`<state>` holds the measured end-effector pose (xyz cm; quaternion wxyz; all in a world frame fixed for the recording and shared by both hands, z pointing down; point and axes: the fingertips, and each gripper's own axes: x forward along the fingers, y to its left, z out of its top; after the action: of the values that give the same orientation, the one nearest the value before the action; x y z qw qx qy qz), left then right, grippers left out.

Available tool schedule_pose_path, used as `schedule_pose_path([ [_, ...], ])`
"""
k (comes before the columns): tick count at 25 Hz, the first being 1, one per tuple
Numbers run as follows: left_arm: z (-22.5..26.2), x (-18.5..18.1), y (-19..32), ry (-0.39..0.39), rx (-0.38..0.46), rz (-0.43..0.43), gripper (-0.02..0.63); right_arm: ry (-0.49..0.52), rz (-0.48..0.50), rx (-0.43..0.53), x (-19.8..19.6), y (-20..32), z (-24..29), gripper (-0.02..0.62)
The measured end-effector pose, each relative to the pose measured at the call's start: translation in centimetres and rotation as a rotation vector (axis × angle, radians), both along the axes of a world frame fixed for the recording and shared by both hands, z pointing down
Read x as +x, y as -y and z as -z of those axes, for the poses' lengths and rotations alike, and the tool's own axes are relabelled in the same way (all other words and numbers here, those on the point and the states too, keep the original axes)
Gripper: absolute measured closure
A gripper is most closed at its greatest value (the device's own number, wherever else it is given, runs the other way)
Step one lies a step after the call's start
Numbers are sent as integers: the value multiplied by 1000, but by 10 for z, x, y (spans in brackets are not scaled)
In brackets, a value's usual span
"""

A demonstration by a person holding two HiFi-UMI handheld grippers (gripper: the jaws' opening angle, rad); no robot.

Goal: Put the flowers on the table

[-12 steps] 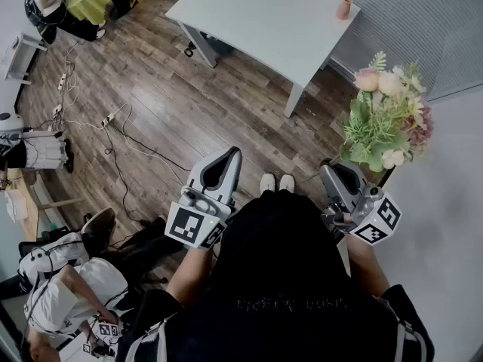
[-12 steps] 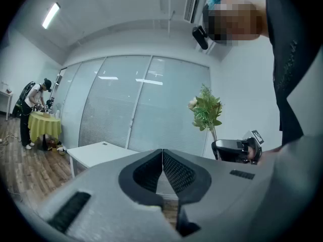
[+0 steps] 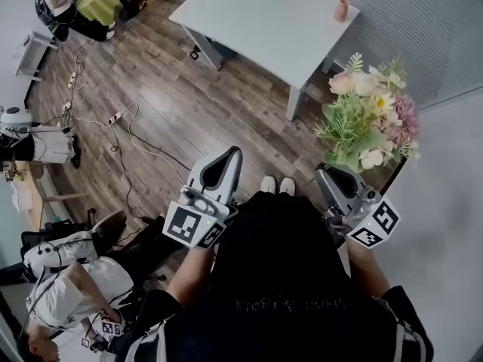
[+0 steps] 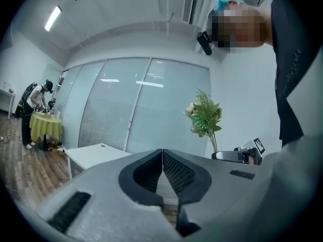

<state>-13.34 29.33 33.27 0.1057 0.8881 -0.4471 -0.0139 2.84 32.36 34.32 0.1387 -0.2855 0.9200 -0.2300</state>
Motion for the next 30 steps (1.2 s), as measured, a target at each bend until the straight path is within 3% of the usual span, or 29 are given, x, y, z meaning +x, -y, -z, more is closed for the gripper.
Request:
schedule_pose_path([
  [6,-17,11,-12,38,5,20,586,25,8,16,18,2,-17,552],
  [14,-17,31,2,21,15,22,586,51,3,-7,42,14,-19,552],
  [30,-32,26,102,14,-13,-13,586,75,7,-40,25,104,-18,552],
])
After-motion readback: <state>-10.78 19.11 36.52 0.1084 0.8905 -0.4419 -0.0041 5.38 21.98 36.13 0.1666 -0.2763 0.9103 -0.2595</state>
